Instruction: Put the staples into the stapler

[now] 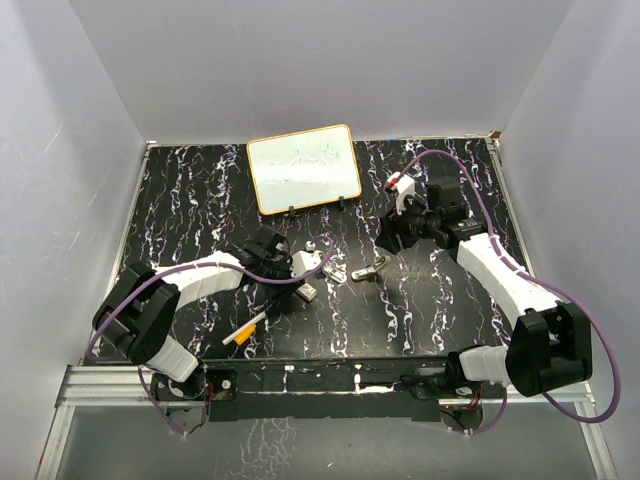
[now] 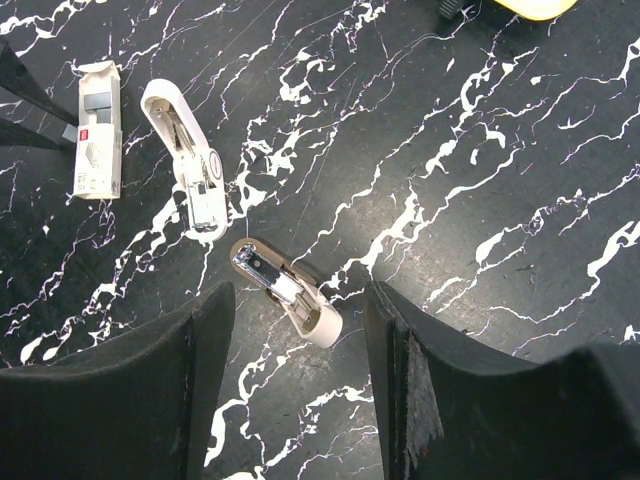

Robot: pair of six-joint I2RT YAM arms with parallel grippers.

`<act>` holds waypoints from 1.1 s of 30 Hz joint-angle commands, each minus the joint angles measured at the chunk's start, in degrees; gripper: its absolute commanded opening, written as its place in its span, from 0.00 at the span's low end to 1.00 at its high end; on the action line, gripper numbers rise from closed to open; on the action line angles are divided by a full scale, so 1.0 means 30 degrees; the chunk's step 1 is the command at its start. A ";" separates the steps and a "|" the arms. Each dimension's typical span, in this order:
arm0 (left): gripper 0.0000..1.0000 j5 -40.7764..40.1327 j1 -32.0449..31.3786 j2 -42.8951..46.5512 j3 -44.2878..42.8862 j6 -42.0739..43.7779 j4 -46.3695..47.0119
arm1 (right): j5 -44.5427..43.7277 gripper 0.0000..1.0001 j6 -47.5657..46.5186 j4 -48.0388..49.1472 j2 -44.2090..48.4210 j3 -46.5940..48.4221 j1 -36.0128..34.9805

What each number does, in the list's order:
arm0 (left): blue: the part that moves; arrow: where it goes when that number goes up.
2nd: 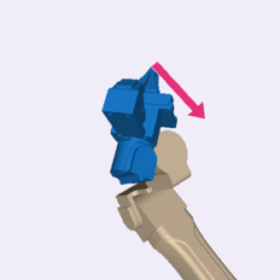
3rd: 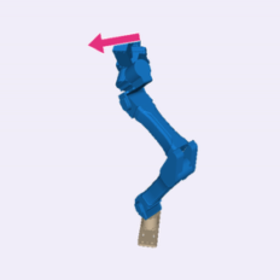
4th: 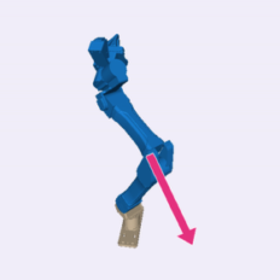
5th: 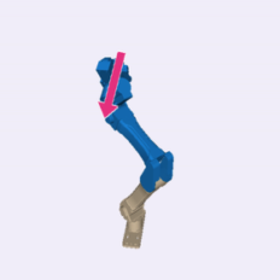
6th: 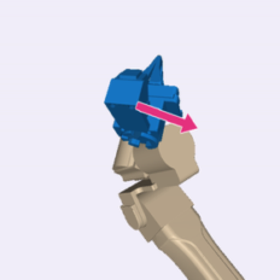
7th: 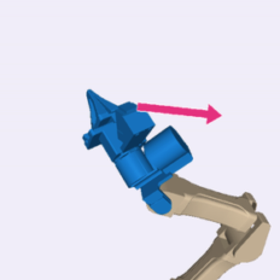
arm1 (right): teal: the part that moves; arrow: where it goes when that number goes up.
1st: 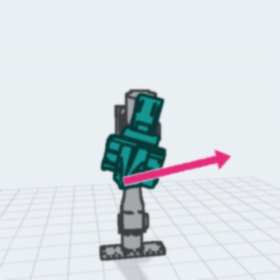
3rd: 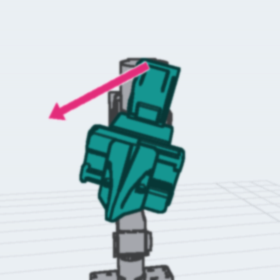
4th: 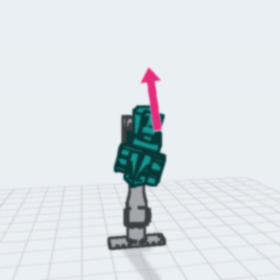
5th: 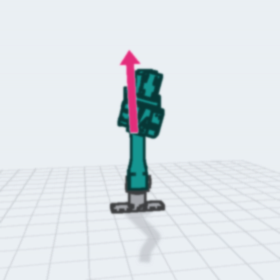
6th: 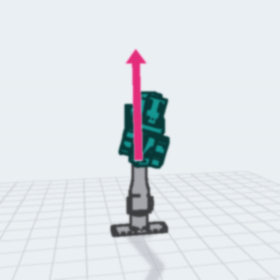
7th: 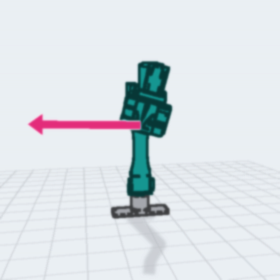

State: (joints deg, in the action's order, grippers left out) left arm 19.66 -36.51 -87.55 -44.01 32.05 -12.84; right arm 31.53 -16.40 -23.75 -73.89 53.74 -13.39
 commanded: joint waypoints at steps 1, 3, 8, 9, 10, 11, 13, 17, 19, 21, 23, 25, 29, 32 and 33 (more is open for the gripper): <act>0.24 -0.0407 -0.0076 0.0243 0.0420 0.0194 -0.0867 | 0.0366 0.57 0.0021 0.0962 0.0534 0.0065 0.0124; 0.22 -0.0417 -0.0079 0.0240 0.0431 0.0185 -0.0832 | 0.0399 0.57 0.0000 0.0944 0.0546 0.0047 0.0139; 0.15 -0.0373 -0.0077 0.0426 0.0321 0.0594 -0.1162 | 0.0546 0.57 -0.0206 0.0994 0.0509 -0.0045 0.0145; 0.14 -0.0332 -0.0076 0.0466 0.0238 0.0708 -0.1311 | 0.0626 0.57 -0.0255 0.1005 0.0491 -0.0041 0.0136; 0.13 -0.0253 -0.0075 0.0508 0.0129 0.0862 -0.1520 | 0.0686 0.57 -0.0349 0.0984 0.0452 -0.0035 0.0131; 0.12 -0.0192 -0.0075 0.0560 -0.0013 0.0932 -0.1714 | 0.0818 0.57 -0.0441 0.0974 0.0414 -0.0022 0.0131; 0.10 0.0035 -0.0075 0.0652 -0.0390 0.1003 -0.2135 | 0.1096 0.57 -0.0655 0.0951 0.0348 0.0027 0.0147; 0.07 0.0736 -0.0075 0.0833 -0.1257 0.0976 -0.2889 | 0.1948 0.57 -0.1005 0.0809 0.0092 0.0390 0.0130; 0.06 0.1328 -0.0068 0.0927 -0.1752 0.0990 -0.3423 | 0.2512 0.57 -0.1233 0.0735 -0.0043 0.0607 0.0116; 0.06 0.2006 -0.0050 0.1035 -0.2362 0.0979 -0.4105 | 0.3256 0.57 -0.1402 0.0709 -0.0146 0.0838 0.0116; 0.05 0.2862 0.0006 0.1150 -0.3214 0.0975 -0.4972 | 0.4270 0.57 -0.1536 0.0735 -0.0304 0.1141 0.0139; 0.04 0.3828 0.0152 0.1220 -0.4174 0.0790 -0.5829 | 0.5298 0.57 -0.1541 0.0831 -0.0450 0.1462 0.0135; 0.04 0.6338 0.1032 0.1270 -0.6609 0.0139 -0.6886 | 0.7573 0.58 -0.0995 0.1474 -0.0666 0.2221 0.0123; 0.04 0.8751 0.1916 0.1083 -0.9026 -0.1128 -0.7039 | 0.9418 0.58 0.0636 0.2767 -0.0604 0.2679 0.0106; 0.04 0.9646 0.2239 0.1006 -0.9738 -0.1763 -0.6821 | 0.9962 0.58 0.1392 0.3401 -0.0571 0.2771 0.0128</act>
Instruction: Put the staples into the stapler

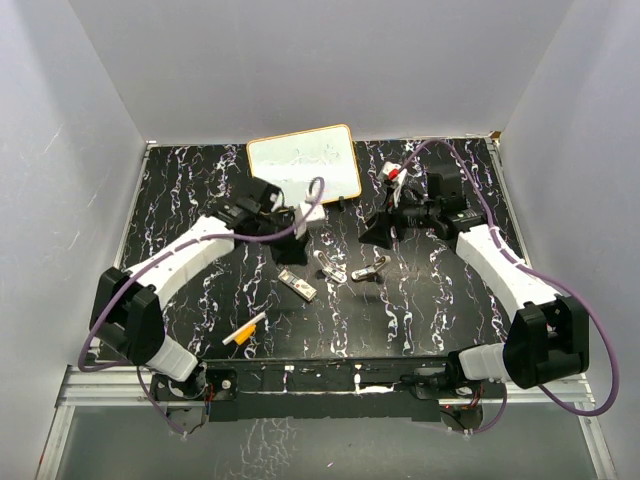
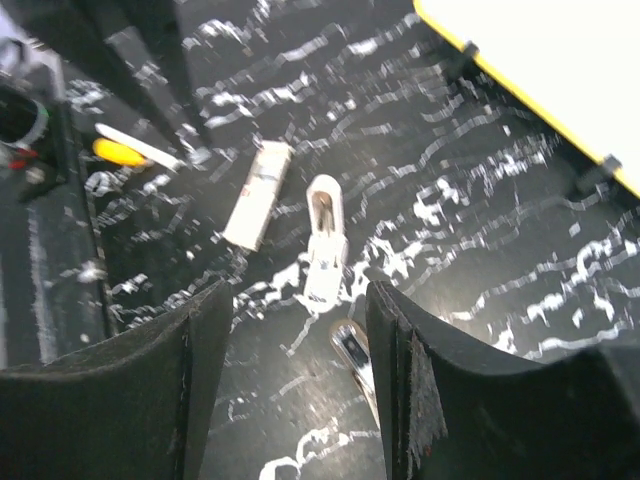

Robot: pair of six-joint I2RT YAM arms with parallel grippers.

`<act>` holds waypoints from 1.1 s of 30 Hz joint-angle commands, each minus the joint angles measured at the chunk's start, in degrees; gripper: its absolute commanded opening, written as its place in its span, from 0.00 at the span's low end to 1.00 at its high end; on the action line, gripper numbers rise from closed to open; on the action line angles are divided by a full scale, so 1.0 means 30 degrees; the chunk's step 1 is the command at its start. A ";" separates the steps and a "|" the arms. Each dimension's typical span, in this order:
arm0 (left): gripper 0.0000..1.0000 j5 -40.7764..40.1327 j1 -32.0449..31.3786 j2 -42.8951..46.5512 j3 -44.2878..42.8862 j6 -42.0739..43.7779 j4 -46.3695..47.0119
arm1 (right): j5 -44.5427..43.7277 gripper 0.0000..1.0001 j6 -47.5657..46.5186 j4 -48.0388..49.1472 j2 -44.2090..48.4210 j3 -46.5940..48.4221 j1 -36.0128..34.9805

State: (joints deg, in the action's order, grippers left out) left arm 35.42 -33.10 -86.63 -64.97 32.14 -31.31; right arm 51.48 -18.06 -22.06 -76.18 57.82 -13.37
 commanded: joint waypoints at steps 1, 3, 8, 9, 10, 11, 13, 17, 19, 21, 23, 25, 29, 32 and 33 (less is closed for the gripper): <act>0.04 0.5512 0.1410 0.0617 -0.3349 -0.2505 -0.0293 | 0.3833 0.58 0.2667 0.3484 0.0209 0.1479 0.0108; 0.04 0.7092 0.1830 0.0461 -0.4319 -0.4365 0.0740 | 0.4802 0.58 0.4476 0.4721 0.0081 0.1651 0.0096; 0.04 0.9682 0.2244 0.0120 -0.5249 -0.9462 0.4314 | 0.6048 0.58 0.8731 0.8281 -0.0119 0.1432 -0.0188; 0.04 0.9948 0.2245 0.0021 -0.5305 -1.0198 0.4892 | 0.6072 0.58 0.9107 0.8540 -0.0123 0.1460 -0.0359; 0.04 1.0165 0.2245 -0.0050 -0.5323 -1.0810 0.5430 | 0.6064 0.58 0.9352 0.8668 -0.0123 0.1489 -0.0570; 0.04 1.0485 0.2245 -0.0077 -0.5263 -1.1476 0.5984 | 0.6023 0.58 0.9554 0.8764 -0.0151 0.1572 -0.0780; 0.04 1.0949 0.2245 -0.0122 -0.5009 -1.2874 0.7286 | 0.5911 0.59 0.9684 0.8763 -0.0153 0.1718 -0.1093; 0.04 1.1669 0.2260 -0.0085 -0.4167 -1.5228 0.9468 | 0.5892 0.60 0.9754 0.8878 -0.0275 0.1770 -0.1361; 0.05 1.1996 0.2245 -0.0074 -0.3504 -1.6896 1.1291 | 0.5943 0.60 0.9988 0.9142 -0.0417 0.1739 -0.1571; 0.06 1.2262 0.2245 -0.0070 -0.2855 -1.8419 1.3041 | 0.6158 0.60 1.0880 0.9916 -0.0530 0.1545 -0.1726; 0.06 1.2361 0.2260 -0.0141 -0.2351 -1.9302 1.4203 | 0.6374 0.60 1.2281 1.1506 -0.0534 0.0984 -0.1753; 0.06 1.2423 0.2231 -0.0140 -0.1932 -2.0045 1.5178 | 0.6517 0.60 1.3545 1.3029 -0.0625 0.0550 -0.1738; 0.07 1.2579 0.2245 -0.0184 -0.1135 -2.2265 1.7887 | 0.6768 0.57 1.4825 1.4653 -0.0811 0.0248 -0.1805; 0.07 1.2429 0.2245 -0.0237 -0.0501 -2.4567 2.0168 | 0.6586 0.56 1.2839 1.3095 -0.0457 0.0433 -0.1814; 0.07 1.2295 0.2245 -0.0284 -0.0259 -2.5526 2.1017 | 0.6414 0.56 1.1569 1.1903 -0.0359 0.0880 -0.1800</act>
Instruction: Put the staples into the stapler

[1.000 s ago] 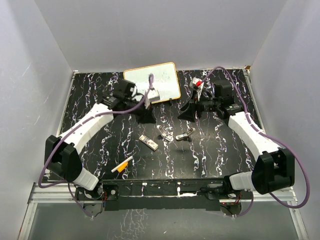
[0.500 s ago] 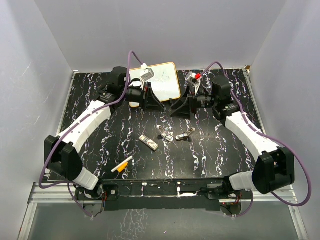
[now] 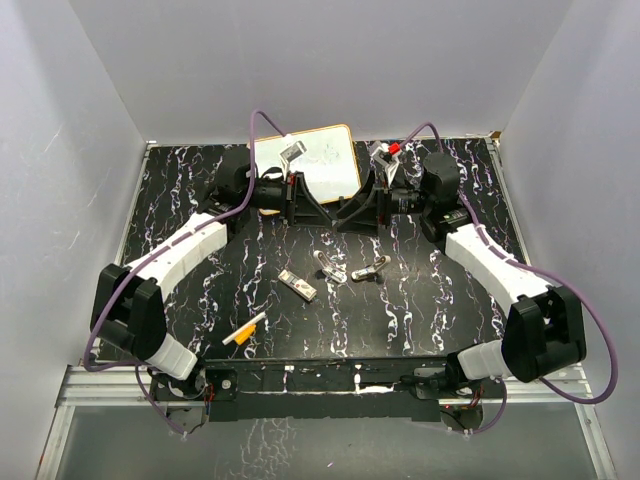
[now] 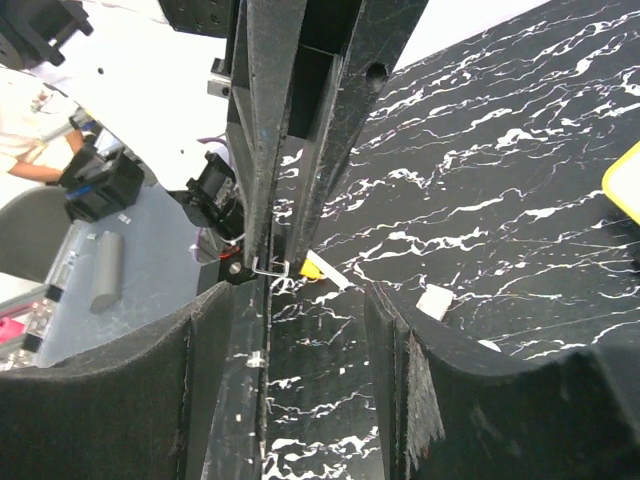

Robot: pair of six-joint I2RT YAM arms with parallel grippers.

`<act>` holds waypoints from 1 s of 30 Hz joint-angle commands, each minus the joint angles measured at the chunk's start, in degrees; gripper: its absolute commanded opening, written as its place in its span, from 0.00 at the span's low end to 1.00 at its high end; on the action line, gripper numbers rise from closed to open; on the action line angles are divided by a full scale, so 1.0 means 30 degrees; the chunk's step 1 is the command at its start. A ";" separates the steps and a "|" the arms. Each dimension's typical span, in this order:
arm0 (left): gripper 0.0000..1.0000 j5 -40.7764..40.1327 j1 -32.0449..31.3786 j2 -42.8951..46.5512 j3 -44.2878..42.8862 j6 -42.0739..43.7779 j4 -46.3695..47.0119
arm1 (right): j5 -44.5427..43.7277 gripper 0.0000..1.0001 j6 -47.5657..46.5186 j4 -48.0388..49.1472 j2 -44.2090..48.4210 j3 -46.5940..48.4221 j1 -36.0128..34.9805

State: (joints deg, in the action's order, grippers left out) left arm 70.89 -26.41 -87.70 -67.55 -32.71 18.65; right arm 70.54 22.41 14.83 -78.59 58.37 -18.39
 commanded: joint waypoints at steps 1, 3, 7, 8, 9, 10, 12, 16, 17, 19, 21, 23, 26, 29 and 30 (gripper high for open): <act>0.07 0.0223 0.0016 0.0044 0.0829 -0.4839 0.5182 | -0.0166 0.56 -0.3548 -0.2060 0.0546 0.1113 -0.0137; 0.07 -0.0171 0.0016 -0.0055 0.1217 -0.6768 0.6563 | -0.1111 0.56 -0.6946 -0.5089 0.0826 0.2105 -0.0151; 0.08 -0.0324 0.0023 -0.0129 0.1539 -0.8216 0.7475 | -0.3144 0.56 -1.1233 -0.8530 0.1431 0.3138 -0.0167; 0.08 -0.0257 0.0017 -0.0137 0.1587 -0.8160 0.7458 | -0.3207 0.56 -1.1439 -0.8761 0.1482 0.3206 -0.0164; 0.08 -0.0176 0.0016 -0.0146 0.1692 -0.8113 0.7783 | -0.3109 0.56 -1.1284 -0.8819 0.1496 0.3203 -0.0164; 0.08 -0.0114 0.0016 -0.0088 0.1793 -0.7899 0.8130 | -0.2873 0.56 -1.0775 -0.8661 0.1432 0.3115 -0.0160; 0.08 -0.0169 0.0016 0.0121 0.1691 -0.6234 0.6995 | -0.2137 0.56 -0.8566 -0.7184 0.1213 0.2595 -0.0142; 0.08 -0.0797 0.0016 0.0201 0.0041 0.0657 -0.0545 | -0.0586 0.56 -0.4293 -0.3912 0.0662 0.1555 -0.0168; 0.08 -0.0972 0.0016 0.0223 -0.0241 0.1815 -0.1627 | -0.0239 0.56 -0.3540 -0.3331 0.0522 0.1437 -0.0168; 0.08 -0.1123 0.0012 0.0280 -0.0391 0.2790 -0.2453 | 0.0074 0.55 -0.2328 -0.2476 0.0313 0.1214 -0.0181; 0.08 -0.1092 0.0016 0.0308 -0.0337 0.2931 -0.2478 | 0.0198 0.55 -0.1671 -0.1993 0.0150 0.1023 -0.0179; 0.08 -0.1115 0.0016 0.0270 -0.0359 0.3103 -0.2565 | 0.0268 0.54 -0.1311 -0.1902 -0.0003 0.0817 -0.0238; 0.08 -0.1030 0.0001 0.0177 -0.0548 0.3536 -0.2912 | 0.0107 0.53 -0.0622 -0.1687 -0.0258 0.0582 -0.0255; 0.08 -0.0972 -0.0012 0.0163 -0.0650 0.3774 -0.3048 | -0.0076 0.50 0.0247 -0.0879 -0.0466 0.0318 -0.0294; 0.08 -0.0892 -0.0013 0.0145 -0.0657 0.3783 -0.3053 | -0.0119 0.50 0.0488 -0.0667 -0.0567 0.0293 -0.0308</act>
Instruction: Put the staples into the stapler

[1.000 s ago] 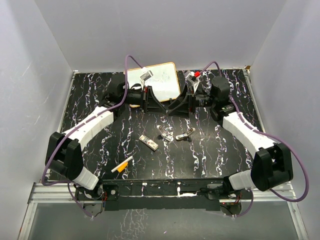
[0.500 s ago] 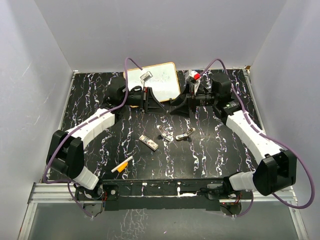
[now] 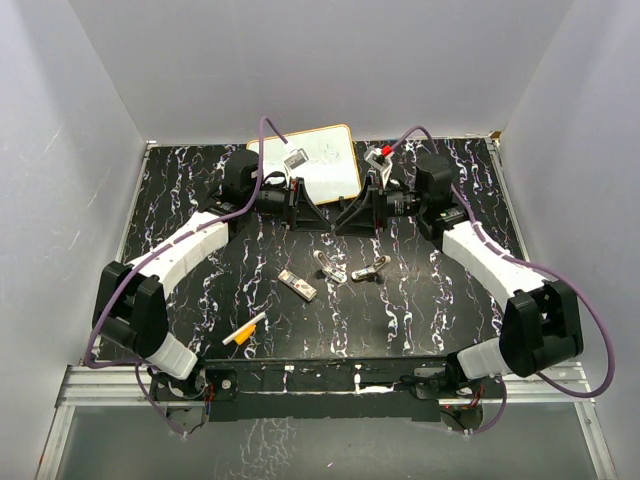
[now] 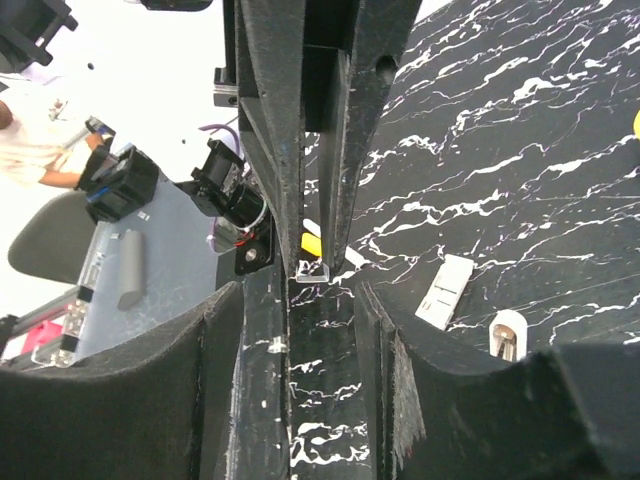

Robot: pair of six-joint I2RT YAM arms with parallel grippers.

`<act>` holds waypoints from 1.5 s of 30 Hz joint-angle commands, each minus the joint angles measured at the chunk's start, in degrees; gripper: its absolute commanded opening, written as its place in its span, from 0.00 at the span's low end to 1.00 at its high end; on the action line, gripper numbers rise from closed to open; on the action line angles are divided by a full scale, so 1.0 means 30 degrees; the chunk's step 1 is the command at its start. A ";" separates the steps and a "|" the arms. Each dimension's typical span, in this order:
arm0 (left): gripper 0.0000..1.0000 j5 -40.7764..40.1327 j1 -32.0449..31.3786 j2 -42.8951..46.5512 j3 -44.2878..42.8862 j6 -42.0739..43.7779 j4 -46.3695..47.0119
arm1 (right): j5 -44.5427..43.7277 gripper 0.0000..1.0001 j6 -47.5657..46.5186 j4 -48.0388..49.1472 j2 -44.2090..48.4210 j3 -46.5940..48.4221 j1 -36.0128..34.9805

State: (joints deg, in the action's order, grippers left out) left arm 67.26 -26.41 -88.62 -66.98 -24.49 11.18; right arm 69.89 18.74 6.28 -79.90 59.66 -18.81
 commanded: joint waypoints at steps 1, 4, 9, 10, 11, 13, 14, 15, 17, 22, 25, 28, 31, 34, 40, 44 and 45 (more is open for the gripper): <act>0.08 0.0368 -0.0014 0.0467 -0.0869 0.1044 -0.0537 | 0.0074 0.49 0.1881 0.2296 -0.0245 -0.0125 -0.0175; 0.08 0.0482 -0.0010 0.0481 -0.0876 0.1087 -0.0575 | 0.0164 0.48 0.2367 0.2611 -0.0641 -0.0013 -0.0204; 0.09 0.0496 -0.0014 0.0433 -0.0934 0.1219 -0.0709 | 0.0303 0.44 0.2900 0.3381 -0.0771 -0.0094 -0.0422; 0.09 0.0515 -0.0021 0.0424 -0.0935 0.1220 -0.0694 | 0.0275 0.43 0.2894 0.3405 -0.0783 -0.0131 -0.0470; 0.10 0.0529 -0.0015 0.0408 -0.0935 0.1235 -0.0707 | 0.0243 0.43 0.2879 0.3440 -0.0788 -0.0193 -0.0519; 0.10 0.0555 -0.0042 0.0393 -0.0935 0.1249 -0.0709 | 0.0209 0.41 0.2871 0.3493 -0.0815 -0.0255 -0.0513; 0.10 0.0570 -0.0043 0.0397 -0.0913 0.1249 -0.0709 | 0.0194 0.40 0.2865 0.3474 -0.0803 -0.0257 -0.0522; 0.10 0.0576 -0.0043 0.0399 -0.0906 0.1250 -0.0709 | 0.0181 0.39 0.2868 0.3494 -0.0813 -0.0283 -0.0527; 0.10 0.0583 -0.0045 0.0415 -0.0906 0.1250 -0.0709 | 0.0175 0.37 0.2864 0.3501 -0.0792 -0.0287 -0.0527; 0.10 0.0665 -0.0072 0.0486 -0.0920 0.1193 -0.0666 | 0.0256 0.32 0.2805 0.3551 -0.0833 -0.0312 -0.0513; 0.11 0.0716 -0.0072 0.0510 -0.0906 0.1163 -0.0678 | 0.0226 0.30 0.2776 0.3617 -0.0790 -0.0425 -0.0524; 0.11 0.0694 -0.0072 0.0508 -0.0873 0.1136 -0.0651 | 0.0204 0.28 0.2776 0.3705 -0.0759 -0.0440 -0.0527; 0.11 0.0753 -0.0072 0.0478 -0.0876 0.1025 -0.0494 | 0.0191 0.25 0.2874 0.3792 -0.0760 -0.0477 -0.0519; 0.11 0.0803 -0.0101 0.0441 -0.0876 0.0986 -0.0438 | 0.0185 0.23 0.3142 0.4173 -0.0760 -0.0554 -0.0525; 0.13 0.0854 -0.0160 0.0393 -0.0874 0.0957 -0.0431 | 0.0194 0.20 0.3345 0.4473 -0.0807 -0.0645 -0.0549; 0.16 0.0877 -0.0160 0.0360 -0.0844 0.0928 -0.0401 | 0.0228 0.17 0.3475 0.4650 -0.0789 -0.0718 -0.0553; 0.17 0.0878 -0.0160 0.0360 -0.0832 0.0927 -0.0374 | 0.0229 0.16 0.3479 0.4670 -0.0786 -0.0725 -0.0549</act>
State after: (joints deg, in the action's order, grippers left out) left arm 68.60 -26.44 -88.62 -67.64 -22.00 8.91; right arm 70.06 28.45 15.92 -82.67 57.65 -20.14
